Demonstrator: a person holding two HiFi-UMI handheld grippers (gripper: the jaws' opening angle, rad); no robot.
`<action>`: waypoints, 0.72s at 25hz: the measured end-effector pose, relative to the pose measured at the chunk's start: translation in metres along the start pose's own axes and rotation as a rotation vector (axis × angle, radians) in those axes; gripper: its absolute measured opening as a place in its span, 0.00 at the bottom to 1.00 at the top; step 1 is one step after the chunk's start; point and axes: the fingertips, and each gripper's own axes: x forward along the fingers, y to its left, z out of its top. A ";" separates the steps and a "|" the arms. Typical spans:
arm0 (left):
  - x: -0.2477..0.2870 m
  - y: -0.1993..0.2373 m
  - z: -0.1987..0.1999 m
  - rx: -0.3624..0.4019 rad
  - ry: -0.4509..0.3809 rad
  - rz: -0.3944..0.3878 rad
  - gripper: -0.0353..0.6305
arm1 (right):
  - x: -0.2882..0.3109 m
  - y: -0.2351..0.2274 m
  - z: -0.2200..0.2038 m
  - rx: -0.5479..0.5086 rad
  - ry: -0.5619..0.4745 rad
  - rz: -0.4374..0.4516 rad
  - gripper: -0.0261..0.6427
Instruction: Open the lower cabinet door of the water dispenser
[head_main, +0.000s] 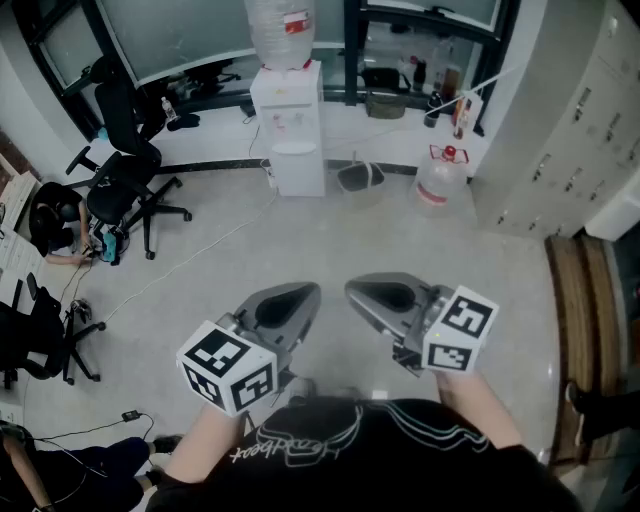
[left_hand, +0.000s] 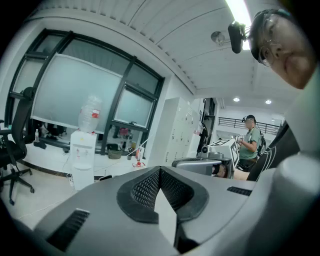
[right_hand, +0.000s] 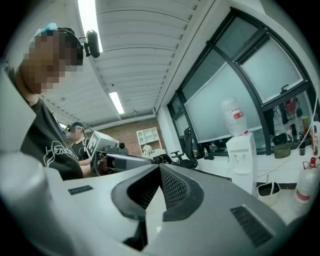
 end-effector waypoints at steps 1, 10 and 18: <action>0.001 -0.005 0.001 0.000 -0.003 -0.004 0.05 | -0.004 0.001 0.002 -0.004 -0.001 -0.003 0.06; 0.011 -0.040 0.008 0.033 -0.019 -0.032 0.05 | -0.034 0.009 0.011 -0.018 -0.027 -0.012 0.06; 0.029 -0.031 0.006 0.020 -0.012 -0.051 0.05 | -0.035 -0.013 0.008 -0.002 -0.031 -0.048 0.06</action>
